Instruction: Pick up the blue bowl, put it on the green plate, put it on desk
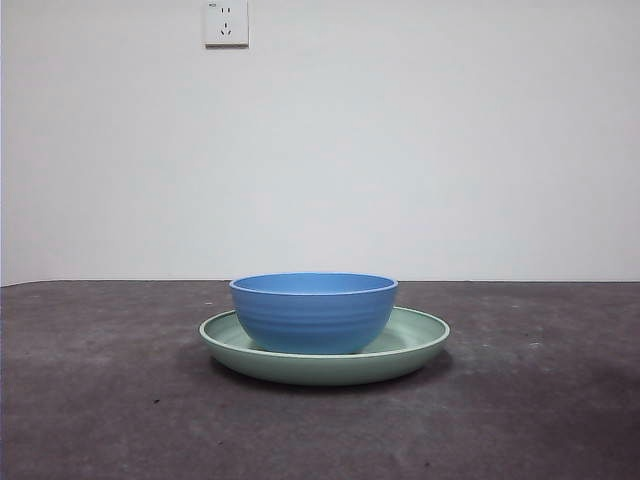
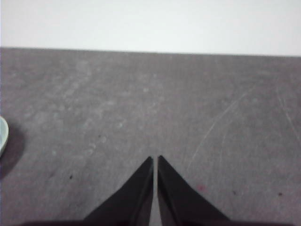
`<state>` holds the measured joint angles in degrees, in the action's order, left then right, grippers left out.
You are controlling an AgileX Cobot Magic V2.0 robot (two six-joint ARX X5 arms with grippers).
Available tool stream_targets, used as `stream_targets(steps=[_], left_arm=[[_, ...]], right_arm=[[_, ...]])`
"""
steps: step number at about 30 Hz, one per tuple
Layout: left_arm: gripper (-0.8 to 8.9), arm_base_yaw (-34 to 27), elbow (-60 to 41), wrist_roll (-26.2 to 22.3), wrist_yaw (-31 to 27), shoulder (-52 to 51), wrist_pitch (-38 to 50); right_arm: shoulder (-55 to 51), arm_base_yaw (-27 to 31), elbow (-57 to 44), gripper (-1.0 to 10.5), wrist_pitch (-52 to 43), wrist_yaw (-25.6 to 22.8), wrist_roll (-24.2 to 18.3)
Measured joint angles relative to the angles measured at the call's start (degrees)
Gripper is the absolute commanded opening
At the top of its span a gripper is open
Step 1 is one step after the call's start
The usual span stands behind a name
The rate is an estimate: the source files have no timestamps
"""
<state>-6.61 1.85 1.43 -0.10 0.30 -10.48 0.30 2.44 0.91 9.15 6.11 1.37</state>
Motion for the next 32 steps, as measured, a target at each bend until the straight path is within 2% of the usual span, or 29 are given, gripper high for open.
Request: stream_targets(steps=[11,32], left_arm=[[0.09,0.0,0.0,0.0,0.0,0.0,0.0],[0.09,0.0,0.0,0.0,0.0,0.0,0.0]], right_arm=[[0.0,0.0,0.0,0.1,0.2,-0.1,1.9],[0.0,0.0,0.0,0.1,0.2,-0.1,1.9]])
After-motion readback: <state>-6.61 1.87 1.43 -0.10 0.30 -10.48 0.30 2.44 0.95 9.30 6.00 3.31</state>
